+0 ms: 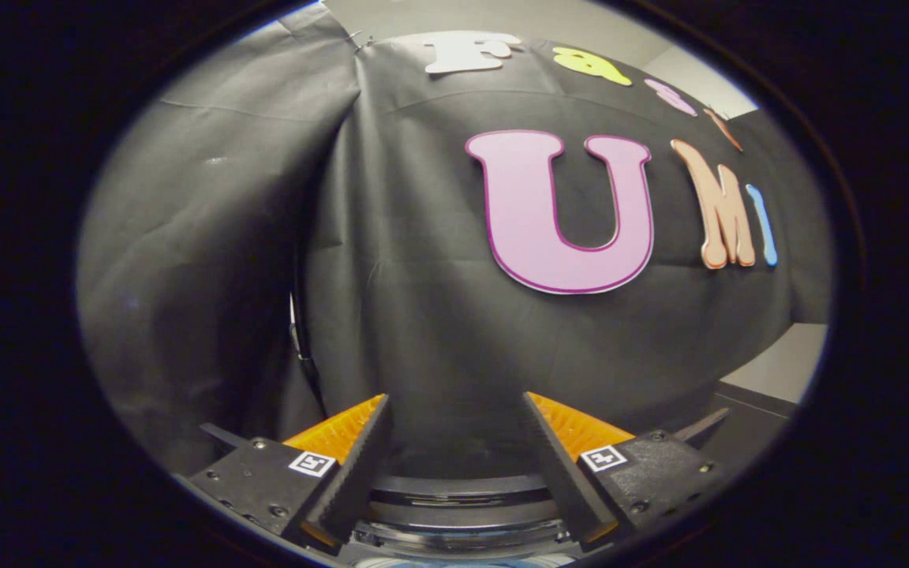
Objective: Put the clothes into the washing machine and then close the washing machine lid.
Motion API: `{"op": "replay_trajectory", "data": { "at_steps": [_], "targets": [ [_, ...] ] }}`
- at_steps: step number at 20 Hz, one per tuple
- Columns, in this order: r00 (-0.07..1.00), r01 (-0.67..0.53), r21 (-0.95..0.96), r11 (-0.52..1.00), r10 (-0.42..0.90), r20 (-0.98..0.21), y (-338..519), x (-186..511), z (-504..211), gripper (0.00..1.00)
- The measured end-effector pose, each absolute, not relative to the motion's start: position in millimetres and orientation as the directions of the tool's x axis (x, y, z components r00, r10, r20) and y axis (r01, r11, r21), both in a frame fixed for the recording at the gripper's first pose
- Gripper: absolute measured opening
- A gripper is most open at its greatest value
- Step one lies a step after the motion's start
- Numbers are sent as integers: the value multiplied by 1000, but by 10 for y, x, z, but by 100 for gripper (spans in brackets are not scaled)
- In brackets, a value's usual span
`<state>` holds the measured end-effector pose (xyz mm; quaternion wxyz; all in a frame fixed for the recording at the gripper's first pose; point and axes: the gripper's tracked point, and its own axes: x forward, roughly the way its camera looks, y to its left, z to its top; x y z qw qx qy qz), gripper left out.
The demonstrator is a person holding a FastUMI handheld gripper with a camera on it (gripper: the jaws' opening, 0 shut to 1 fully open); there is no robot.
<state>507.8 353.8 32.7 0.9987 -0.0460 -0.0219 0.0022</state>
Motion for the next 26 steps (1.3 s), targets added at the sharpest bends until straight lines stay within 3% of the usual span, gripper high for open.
{"op": "replay_trajectory", "data": {
  "at_steps": [5,17,26],
  "targets": [
    [995,27,-85,996,-18,101,3639,4729,216,97],
    [997,33,-80,996,-27,74,3615,4753,315,97],
    [993,21,-80,997,-11,120,3579,4640,303,97]
  ]
}}
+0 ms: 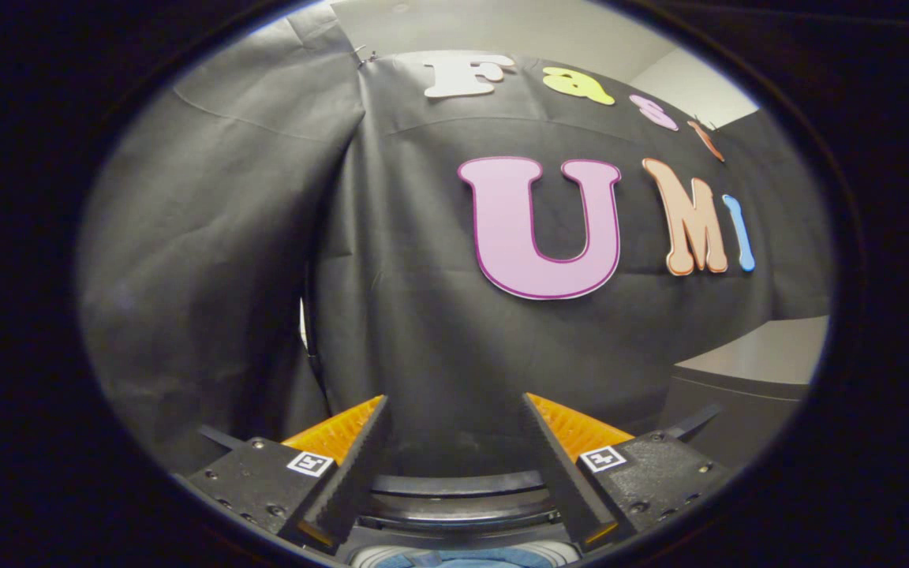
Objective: Put the clothes into the washing machine and then close the washing machine lid.
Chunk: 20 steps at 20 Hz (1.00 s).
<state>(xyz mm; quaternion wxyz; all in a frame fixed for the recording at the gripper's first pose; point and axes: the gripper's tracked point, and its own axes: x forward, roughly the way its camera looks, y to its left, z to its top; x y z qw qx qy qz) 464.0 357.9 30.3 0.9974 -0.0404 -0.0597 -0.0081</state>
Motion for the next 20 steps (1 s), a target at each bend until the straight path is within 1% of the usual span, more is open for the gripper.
{"op": "replay_trajectory", "data": {
  "at_steps": [4,12,16,18,20],
  "targets": [
    [991,9,-81,997,2,133,3571,4596,273,98],
    [992,-17,-85,996,27,121,3574,4567,220,98],
    [992,-34,-84,996,44,119,3584,4428,142,98],
    [993,-32,-75,997,40,110,3549,4357,91,97],
    [998,-6,-70,998,10,57,3440,4297,-60,97]
  ]
}}
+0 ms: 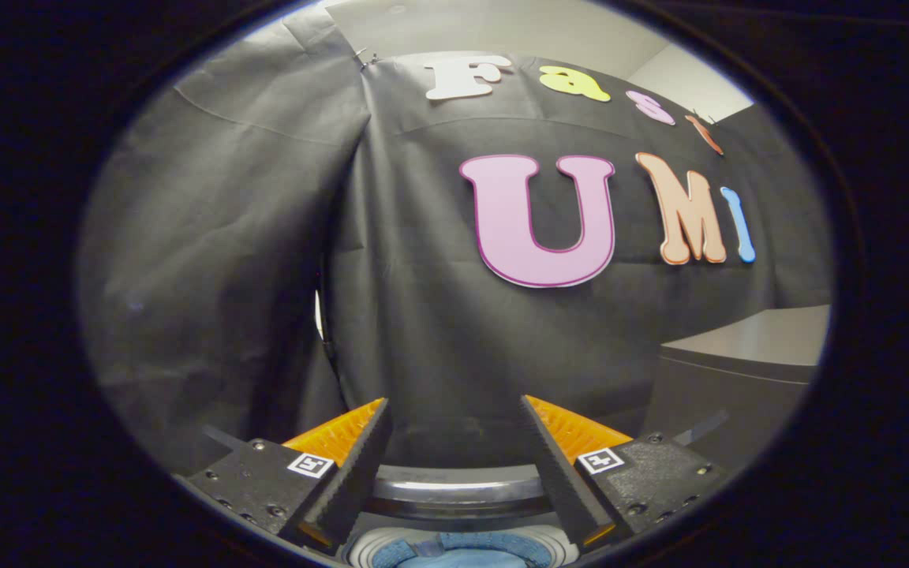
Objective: Put the clothes into the washing machine and then close the washing machine lid.
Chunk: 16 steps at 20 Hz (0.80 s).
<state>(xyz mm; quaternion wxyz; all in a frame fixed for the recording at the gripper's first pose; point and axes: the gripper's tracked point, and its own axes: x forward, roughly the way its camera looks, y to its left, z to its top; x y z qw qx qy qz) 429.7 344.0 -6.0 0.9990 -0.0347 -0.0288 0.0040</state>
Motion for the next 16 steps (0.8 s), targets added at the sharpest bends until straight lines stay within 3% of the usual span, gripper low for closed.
{"op": "replay_trajectory", "data": {
  "at_steps": [8,16],
  "targets": [
    [998,3,3,1000,-2,-67,3175,3745,-704,97],
    [991,-15,12,1000,17,-135,3069,3135,-870,97]
  ]
}}
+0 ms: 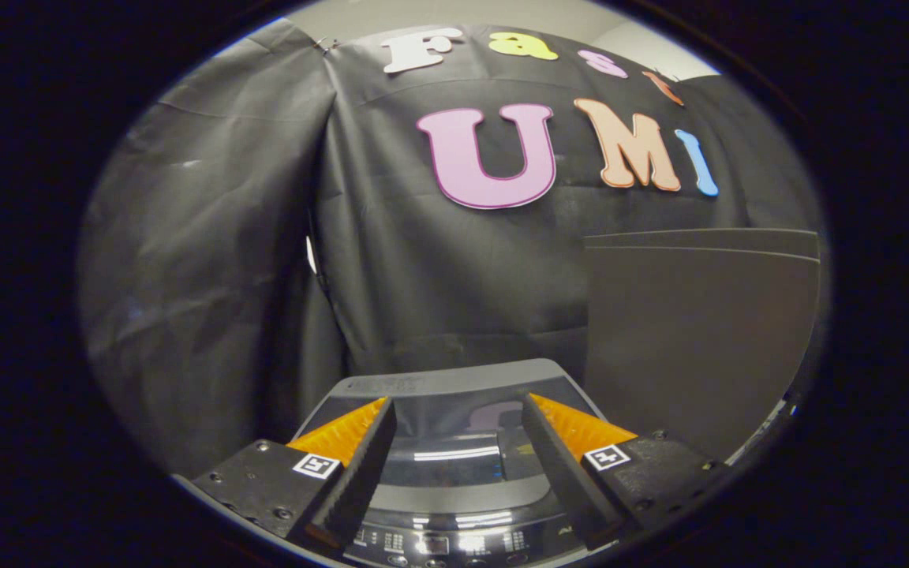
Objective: Put the clothes into the washing machine and then close the washing machine lid.
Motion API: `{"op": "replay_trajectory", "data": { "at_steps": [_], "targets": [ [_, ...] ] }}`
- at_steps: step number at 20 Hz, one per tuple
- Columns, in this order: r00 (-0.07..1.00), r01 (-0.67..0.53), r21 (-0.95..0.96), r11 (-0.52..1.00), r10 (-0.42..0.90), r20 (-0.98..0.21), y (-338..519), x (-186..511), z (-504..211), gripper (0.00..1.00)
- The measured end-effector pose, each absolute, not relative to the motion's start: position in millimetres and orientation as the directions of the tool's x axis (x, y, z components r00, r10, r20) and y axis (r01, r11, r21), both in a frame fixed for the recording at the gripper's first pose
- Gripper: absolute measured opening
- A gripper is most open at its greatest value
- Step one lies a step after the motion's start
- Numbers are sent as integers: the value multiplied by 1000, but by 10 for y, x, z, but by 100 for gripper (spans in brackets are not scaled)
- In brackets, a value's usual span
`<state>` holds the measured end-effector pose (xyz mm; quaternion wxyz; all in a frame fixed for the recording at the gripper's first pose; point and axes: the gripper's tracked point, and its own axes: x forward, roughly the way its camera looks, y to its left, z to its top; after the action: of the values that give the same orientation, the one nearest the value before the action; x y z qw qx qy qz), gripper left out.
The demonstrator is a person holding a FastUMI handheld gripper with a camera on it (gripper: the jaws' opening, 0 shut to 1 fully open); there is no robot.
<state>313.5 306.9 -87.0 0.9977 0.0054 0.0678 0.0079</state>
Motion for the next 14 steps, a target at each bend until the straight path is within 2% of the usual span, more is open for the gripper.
{"op": "replay_trajectory", "data": {
  "at_steps": [10,14],
  "targets": [
    [990,-129,15,992,130,-58,3129,2123,-108,97],
    [990,-112,30,993,114,-80,2936,1808,-75,97]
  ]
}}
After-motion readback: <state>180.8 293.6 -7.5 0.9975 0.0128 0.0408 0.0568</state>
